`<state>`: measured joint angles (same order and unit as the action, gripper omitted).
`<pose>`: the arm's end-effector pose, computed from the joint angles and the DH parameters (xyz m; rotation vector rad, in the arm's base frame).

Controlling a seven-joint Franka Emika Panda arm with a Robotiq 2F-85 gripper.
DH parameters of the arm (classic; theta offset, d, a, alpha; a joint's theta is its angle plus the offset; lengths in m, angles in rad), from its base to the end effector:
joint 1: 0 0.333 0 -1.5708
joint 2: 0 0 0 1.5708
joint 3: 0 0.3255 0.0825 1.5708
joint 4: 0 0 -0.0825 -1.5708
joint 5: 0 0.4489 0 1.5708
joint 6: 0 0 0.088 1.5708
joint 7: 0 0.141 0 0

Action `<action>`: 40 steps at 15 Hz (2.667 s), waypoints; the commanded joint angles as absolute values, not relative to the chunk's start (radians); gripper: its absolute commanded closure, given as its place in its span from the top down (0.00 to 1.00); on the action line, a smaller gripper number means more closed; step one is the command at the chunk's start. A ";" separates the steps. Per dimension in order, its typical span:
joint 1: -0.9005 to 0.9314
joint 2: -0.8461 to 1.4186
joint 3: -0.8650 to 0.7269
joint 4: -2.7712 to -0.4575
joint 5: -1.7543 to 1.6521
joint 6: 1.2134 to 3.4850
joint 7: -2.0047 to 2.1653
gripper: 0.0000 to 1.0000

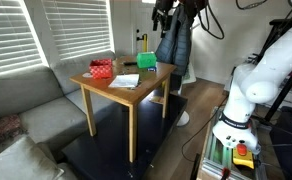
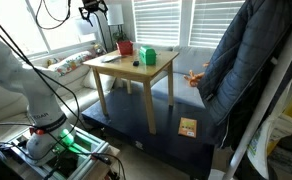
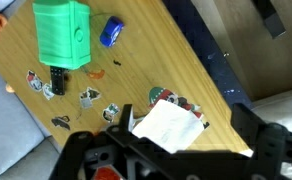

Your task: Pour the contents of the red basket on the counter

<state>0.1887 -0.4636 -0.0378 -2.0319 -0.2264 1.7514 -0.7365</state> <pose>0.4884 0.0433 0.6245 2.5910 1.2679 0.1663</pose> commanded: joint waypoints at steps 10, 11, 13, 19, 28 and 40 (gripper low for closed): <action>0.164 -0.279 0.008 -1.961 -0.216 1.881 -0.740 1.00; 0.164 -0.279 0.008 -1.957 -0.216 1.881 -0.740 1.00; 0.164 -0.279 0.008 -1.956 -0.216 1.881 -0.740 1.00; 0.164 -0.158 -0.016 -1.862 -0.119 1.970 -0.782 1.00; 0.142 0.157 0.053 -1.578 -0.040 2.055 -0.805 1.00; 0.131 0.481 0.123 -1.255 -0.055 2.045 -0.721 1.00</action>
